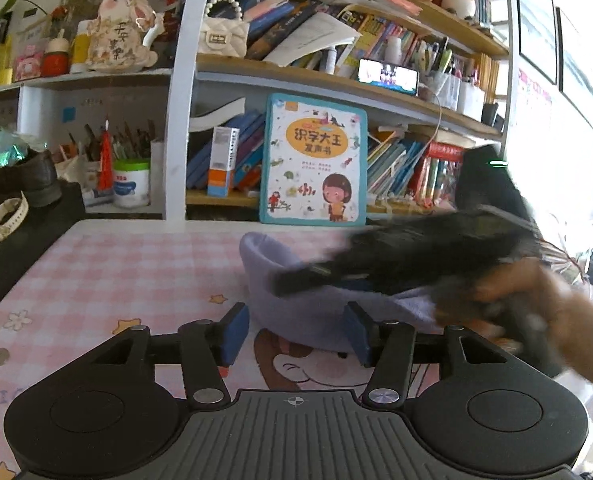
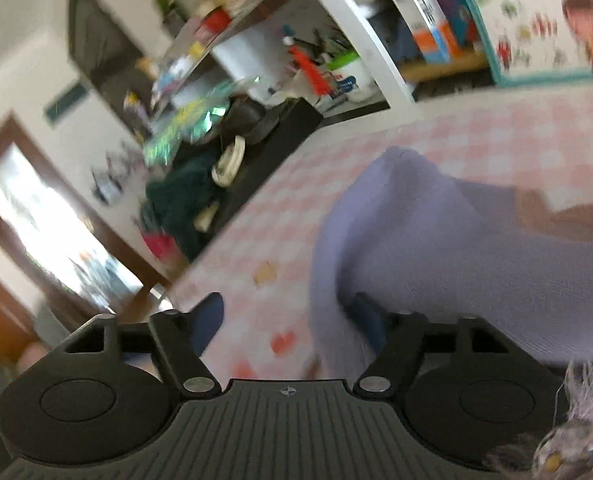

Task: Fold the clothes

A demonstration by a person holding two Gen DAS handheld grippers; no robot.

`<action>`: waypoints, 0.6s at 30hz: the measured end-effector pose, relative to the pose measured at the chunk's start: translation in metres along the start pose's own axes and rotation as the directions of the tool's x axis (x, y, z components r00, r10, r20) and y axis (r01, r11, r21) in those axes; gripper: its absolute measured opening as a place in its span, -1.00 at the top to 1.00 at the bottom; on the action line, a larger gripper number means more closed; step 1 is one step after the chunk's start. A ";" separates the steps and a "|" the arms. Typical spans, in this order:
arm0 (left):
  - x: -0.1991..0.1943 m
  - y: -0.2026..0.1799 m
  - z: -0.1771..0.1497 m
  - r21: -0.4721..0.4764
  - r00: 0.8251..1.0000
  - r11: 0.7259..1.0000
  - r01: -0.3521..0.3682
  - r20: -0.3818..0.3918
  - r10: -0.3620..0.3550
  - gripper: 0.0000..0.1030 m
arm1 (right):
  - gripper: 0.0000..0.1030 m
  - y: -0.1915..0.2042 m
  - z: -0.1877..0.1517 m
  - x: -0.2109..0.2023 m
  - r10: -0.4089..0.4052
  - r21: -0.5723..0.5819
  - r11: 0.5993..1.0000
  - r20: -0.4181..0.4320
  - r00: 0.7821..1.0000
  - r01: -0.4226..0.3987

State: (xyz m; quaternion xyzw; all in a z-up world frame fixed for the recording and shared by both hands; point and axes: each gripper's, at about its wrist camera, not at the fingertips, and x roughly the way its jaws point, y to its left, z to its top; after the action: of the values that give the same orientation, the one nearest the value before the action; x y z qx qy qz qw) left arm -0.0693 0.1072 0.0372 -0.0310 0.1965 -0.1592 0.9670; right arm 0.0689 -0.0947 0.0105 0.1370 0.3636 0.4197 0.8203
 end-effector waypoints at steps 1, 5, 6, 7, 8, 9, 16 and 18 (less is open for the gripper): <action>0.001 0.000 0.001 -0.003 1.000 1.000 0.001 0.002 -0.001 -0.04 | -0.36 0.002 -0.006 -0.013 -0.030 -0.049 0.998 0.002 1.000 0.030; 0.008 -0.006 0.003 0.003 1.000 1.000 0.007 0.014 -0.007 -0.10 | -0.50 -0.004 -0.032 -0.066 -0.151 -0.167 0.974 0.037 0.988 0.155; 0.012 -0.009 0.003 0.011 1.000 1.000 0.012 0.014 -0.012 -0.12 | -0.50 -0.007 -0.038 -0.075 -0.204 -0.194 0.958 0.054 0.977 0.211; 0.015 -0.013 0.004 0.021 1.000 1.000 0.019 0.012 -0.019 -0.12 | -0.50 -0.010 -0.044 -0.083 -0.265 -0.215 0.938 0.066 0.962 0.273; 0.019 -0.018 0.005 0.036 1.000 0.999 0.028 0.009 -0.029 -0.12 | -0.50 -0.014 -0.050 -0.091 -0.324 -0.235 0.913 0.079 0.943 0.333; 0.024 -0.023 0.006 0.053 0.999 0.998 0.039 0.006 -0.039 -0.13 | -0.50 -0.018 -0.055 -0.099 -0.373 -0.251 0.889 0.092 0.923 0.383; 0.046 -0.063 0.017 0.213 0.995 0.973 0.094 -0.008 -0.095 -0.13 | -0.50 -0.043 -0.072 -0.138 -0.445 -0.168 0.867 0.167 0.880 0.470; 0.049 -0.071 0.018 0.241 0.993 0.964 0.117 -0.014 -0.117 -0.13 | -0.50 -0.049 -0.069 -0.149 -0.455 -0.117 0.868 0.199 0.868 0.483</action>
State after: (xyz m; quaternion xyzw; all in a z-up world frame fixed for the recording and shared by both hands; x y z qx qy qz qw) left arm -0.0407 0.0238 0.0444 0.0752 0.1732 -0.2386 0.9526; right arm -0.0087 -0.2475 0.0082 0.0113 0.2813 0.2226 0.9334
